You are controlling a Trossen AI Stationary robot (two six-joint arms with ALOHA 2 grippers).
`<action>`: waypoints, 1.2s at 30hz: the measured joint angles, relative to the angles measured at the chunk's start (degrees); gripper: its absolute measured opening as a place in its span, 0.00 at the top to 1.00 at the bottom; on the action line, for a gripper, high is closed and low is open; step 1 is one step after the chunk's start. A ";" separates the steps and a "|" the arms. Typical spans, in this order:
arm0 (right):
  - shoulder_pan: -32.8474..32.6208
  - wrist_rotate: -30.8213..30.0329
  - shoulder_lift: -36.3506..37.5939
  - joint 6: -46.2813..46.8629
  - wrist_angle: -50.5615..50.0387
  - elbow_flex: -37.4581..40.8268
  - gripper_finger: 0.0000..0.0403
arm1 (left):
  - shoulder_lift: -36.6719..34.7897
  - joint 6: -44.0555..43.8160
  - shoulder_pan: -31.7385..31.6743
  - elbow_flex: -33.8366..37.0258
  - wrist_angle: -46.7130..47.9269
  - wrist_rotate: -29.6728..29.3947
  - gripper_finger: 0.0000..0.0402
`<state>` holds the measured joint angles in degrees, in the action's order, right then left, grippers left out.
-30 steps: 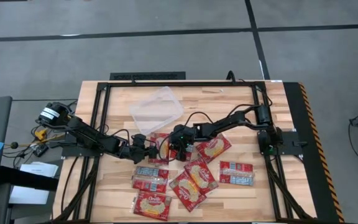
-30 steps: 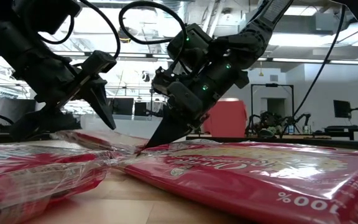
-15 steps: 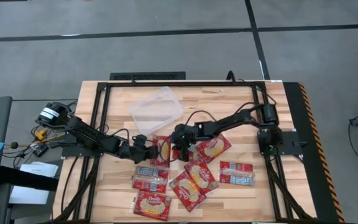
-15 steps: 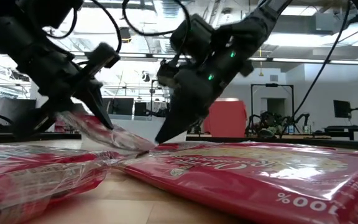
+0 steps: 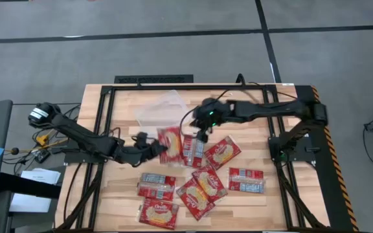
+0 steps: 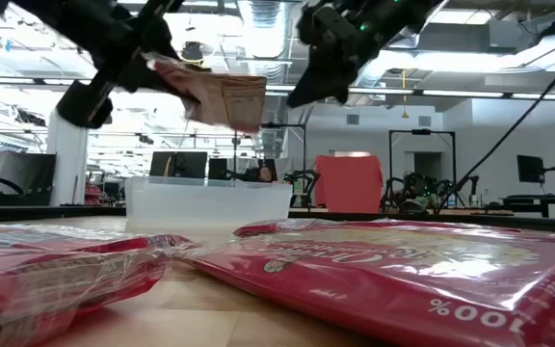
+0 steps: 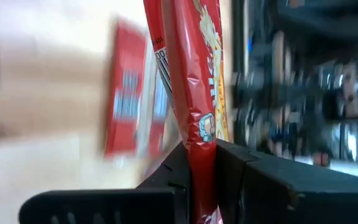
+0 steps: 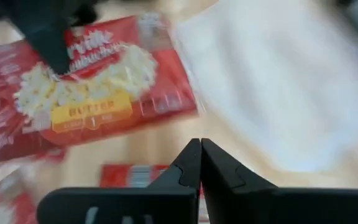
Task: Sort popcorn bags into baskets
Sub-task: Put the red popcorn bag into the transparent bin
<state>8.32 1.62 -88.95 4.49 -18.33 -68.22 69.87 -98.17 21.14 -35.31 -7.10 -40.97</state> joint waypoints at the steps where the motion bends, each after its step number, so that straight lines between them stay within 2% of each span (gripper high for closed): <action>1: 0.48 -1.35 1.44 -0.02 -1.15 0.05 0.92 | -1.00 0.62 -1.02 -0.60 2.06 -2.00 0.95; 5: 2.45 -4.85 5.69 -0.02 -2.43 0.03 0.94 | -2.90 4.33 -8.54 -2.26 8.69 -3.10 0.95; 13: 4.26 -5.23 8.05 1.46 -6.60 0.03 0.95 | -1.62 9.28 -26.17 -3.00 13.03 5.51 0.95; 18: 4.08 -5.20 8.03 2.15 -8.21 0.03 0.91 | -0.76 13.11 -33.29 -3.06 12.86 10.46 0.95; 26: 3.59 -6.55 8.01 2.13 -8.23 0.03 0.93 | 5.24 12.26 -35.49 -3.04 12.45 11.94 0.95; 33: 3.61 -6.59 8.01 2.10 -8.23 0.03 0.96 | 11.03 11.83 -35.50 -3.10 4.23 13.22 0.95; 36: 3.75 -6.57 8.01 2.08 -8.21 0.03 0.94 | 13.49 11.01 -35.50 -4.06 4.80 13.73 0.95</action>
<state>12.06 -4.95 -80.95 6.57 -26.55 -68.18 83.36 -87.16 -14.36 -39.37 -2.31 -27.24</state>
